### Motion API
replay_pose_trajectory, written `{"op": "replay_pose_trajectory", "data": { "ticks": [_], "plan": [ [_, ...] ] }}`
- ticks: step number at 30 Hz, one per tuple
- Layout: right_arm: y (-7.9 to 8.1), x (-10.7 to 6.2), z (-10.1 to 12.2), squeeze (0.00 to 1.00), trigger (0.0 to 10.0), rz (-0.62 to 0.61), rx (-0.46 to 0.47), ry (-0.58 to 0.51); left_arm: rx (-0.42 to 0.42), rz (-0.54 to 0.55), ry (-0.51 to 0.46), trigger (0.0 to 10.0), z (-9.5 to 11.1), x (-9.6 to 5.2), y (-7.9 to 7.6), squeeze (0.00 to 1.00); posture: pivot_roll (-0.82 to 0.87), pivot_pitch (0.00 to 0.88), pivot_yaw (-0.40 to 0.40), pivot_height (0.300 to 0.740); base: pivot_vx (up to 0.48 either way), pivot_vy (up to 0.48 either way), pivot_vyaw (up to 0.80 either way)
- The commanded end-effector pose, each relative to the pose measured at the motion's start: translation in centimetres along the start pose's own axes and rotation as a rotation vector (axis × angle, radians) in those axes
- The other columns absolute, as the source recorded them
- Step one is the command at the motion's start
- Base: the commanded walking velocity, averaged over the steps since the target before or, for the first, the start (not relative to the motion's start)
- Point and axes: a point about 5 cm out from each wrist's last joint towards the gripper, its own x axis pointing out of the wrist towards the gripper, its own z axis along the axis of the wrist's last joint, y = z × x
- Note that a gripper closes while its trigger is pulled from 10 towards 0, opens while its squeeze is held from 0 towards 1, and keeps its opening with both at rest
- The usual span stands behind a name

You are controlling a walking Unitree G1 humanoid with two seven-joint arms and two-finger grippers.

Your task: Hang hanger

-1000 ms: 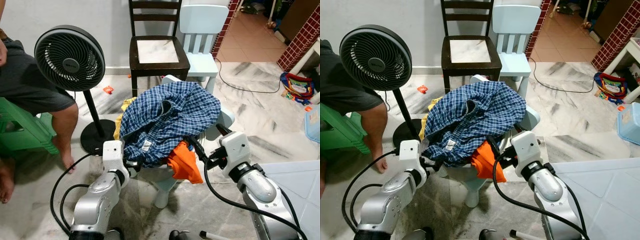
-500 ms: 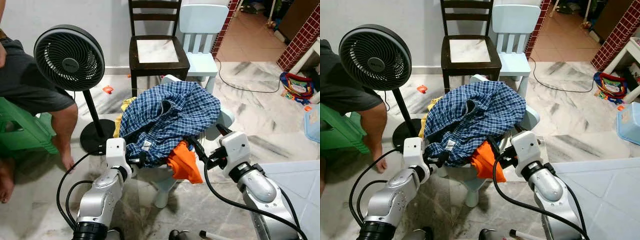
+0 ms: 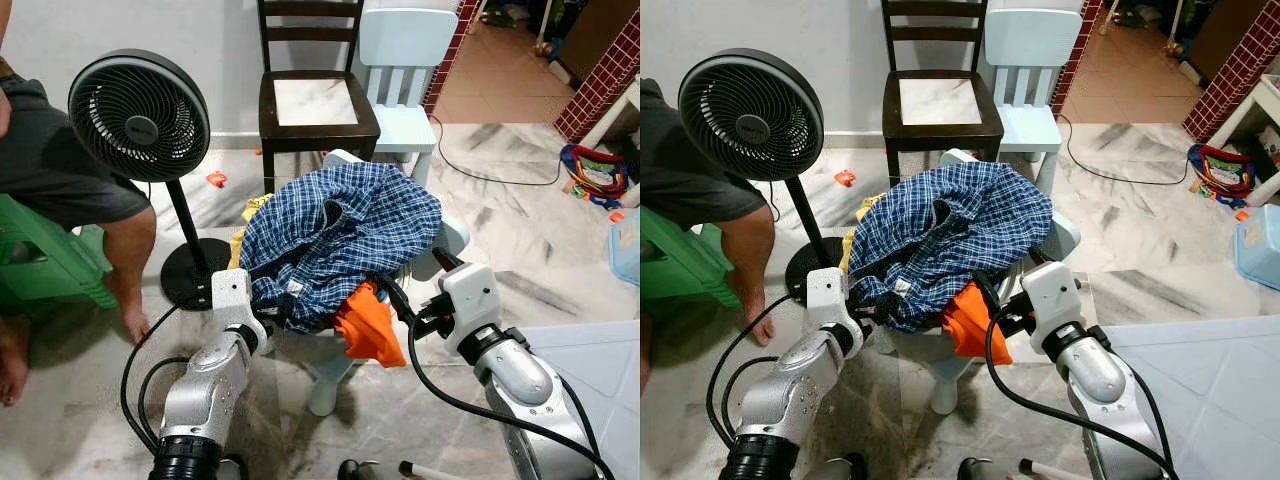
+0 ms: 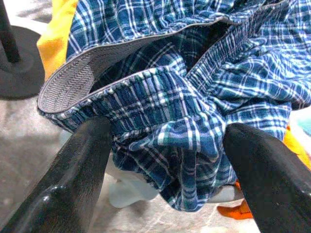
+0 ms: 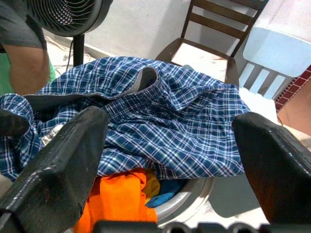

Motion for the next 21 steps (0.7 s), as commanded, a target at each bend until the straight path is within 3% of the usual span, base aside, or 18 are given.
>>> {"op": "replay_pose_trajectory", "data": {
  "ticks": [1,16,17,18,19,21],
  "plan": [
    [-0.1,-0.2,0.3,0.00,10.0,-0.005,-0.002,-0.008,-0.028,0.006,0.002,10.0,-0.2,0.2,-0.2,0.00,-0.12,0.182,-0.073,0.740,0.000,0.000,0.00],
    [-0.1,-0.2,0.3,0.00,10.0,-0.002,-0.002,-0.008,-0.070,-0.042,0.056,10.0,-1.3,0.8,-1.3,0.00,-0.12,0.185,-0.074,0.740,0.000,0.000,0.00],
    [0.0,-0.2,0.3,0.00,10.0,-0.002,-0.001,-0.008,-0.072,-0.045,0.068,8.2,-1.4,0.8,-1.3,0.00,-0.12,0.185,-0.074,0.740,0.000,0.000,0.00],
    [0.0,-0.2,0.3,0.00,10.0,0.000,-0.001,-0.007,-0.078,-0.058,0.105,1.8,-1.9,0.9,-1.4,0.00,-0.12,0.185,-0.074,0.740,0.000,0.000,0.00],
    [0.0,-0.2,0.3,0.00,10.0,0.001,-0.001,-0.007,-0.085,-0.064,0.119,0.0,-2.0,0.9,-1.5,0.00,-0.12,0.185,-0.074,0.740,0.000,0.000,0.00],
    [0.0,-0.2,0.3,0.00,10.0,0.002,-0.001,-0.007,-0.094,-0.070,0.134,0.0,-2.2,0.8,-1.5,0.00,-0.12,0.186,-0.074,0.740,0.000,0.000,0.00]
  ]
}}
